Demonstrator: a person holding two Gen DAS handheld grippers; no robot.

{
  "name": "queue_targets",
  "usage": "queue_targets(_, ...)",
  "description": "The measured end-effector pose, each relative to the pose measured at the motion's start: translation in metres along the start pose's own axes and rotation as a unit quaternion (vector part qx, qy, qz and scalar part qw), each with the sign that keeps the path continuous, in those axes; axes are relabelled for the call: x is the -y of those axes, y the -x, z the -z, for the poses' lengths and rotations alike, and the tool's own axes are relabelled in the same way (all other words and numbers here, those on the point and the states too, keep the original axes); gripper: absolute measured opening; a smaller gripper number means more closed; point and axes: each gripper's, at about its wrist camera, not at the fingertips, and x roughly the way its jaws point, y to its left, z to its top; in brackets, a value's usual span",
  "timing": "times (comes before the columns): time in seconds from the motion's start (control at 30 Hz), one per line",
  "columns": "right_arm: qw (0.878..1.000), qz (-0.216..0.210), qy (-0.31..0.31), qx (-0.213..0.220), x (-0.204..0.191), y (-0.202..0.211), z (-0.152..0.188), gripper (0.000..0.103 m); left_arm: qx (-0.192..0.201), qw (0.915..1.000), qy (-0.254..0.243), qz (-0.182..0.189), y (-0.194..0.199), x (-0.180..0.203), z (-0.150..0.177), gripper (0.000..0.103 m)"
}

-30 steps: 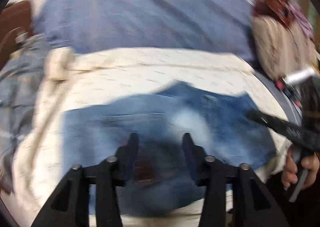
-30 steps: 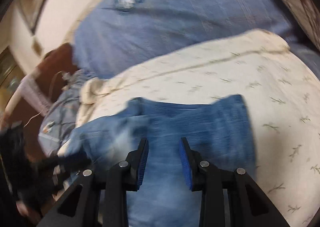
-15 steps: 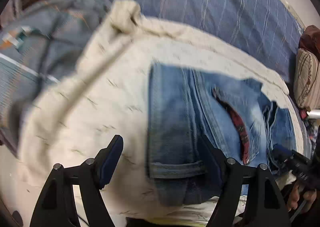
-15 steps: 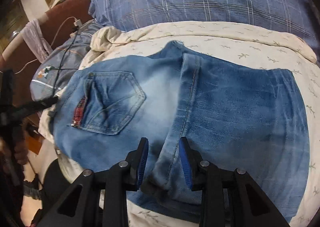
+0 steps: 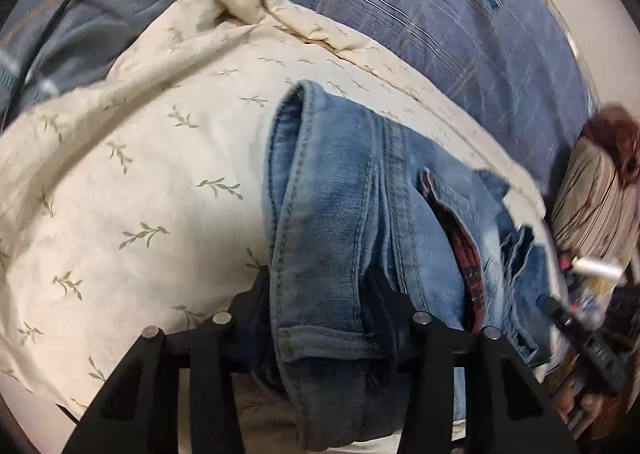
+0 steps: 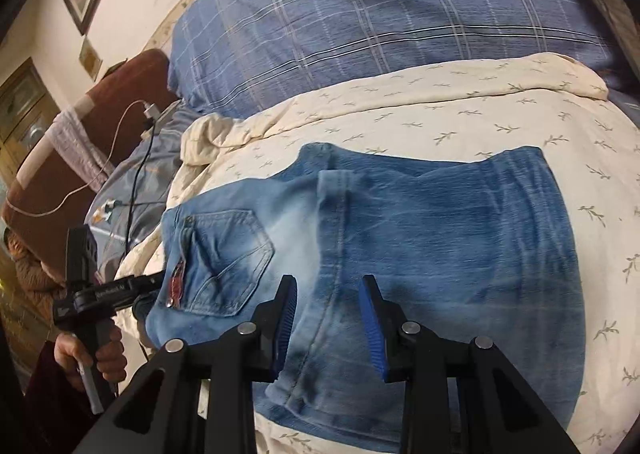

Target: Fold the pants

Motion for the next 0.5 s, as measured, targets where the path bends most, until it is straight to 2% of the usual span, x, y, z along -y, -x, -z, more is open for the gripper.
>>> queue_targets(0.07,1.0,-0.002,-0.004,0.004,0.002,0.002,-0.001,0.036,0.0,0.9997,0.022,0.007,0.004,-0.006,-0.002,0.048)
queue_targets(0.13,1.0,-0.003,-0.005,0.007,0.003,0.004,-0.001,0.036,0.0,0.9994,0.033,0.004,0.004,-0.006,-0.003,0.065)
queue_targets(0.23,1.0,-0.002,-0.007,0.011,0.004,0.005,-0.001,0.036,0.001,0.9994,0.034,-0.006,0.003,0.003,-0.003,0.077)
queue_targets(0.37,1.0,0.002,-0.007,0.01,0.004,0.003,-0.001,0.036,0.012,0.9997,0.012,-0.016,-0.001,0.009,0.0,0.076)
queue_targets(0.43,1.0,0.007,-0.003,0.011,0.002,0.003,-0.001,0.036,0.017,0.9996,0.006,-0.023,0.0,0.007,0.0,0.049)
queue_targets(0.47,1.0,0.009,-0.002,0.012,0.001,0.002,-0.001,0.036,0.016,0.9996,0.006,-0.023,0.0,0.005,0.0,0.043)
queue_targets(0.5,1.0,0.011,-0.001,0.012,0.001,0.001,-0.001,0.036,0.013,0.9998,0.011,0.0,0.001,0.003,0.0,0.027)
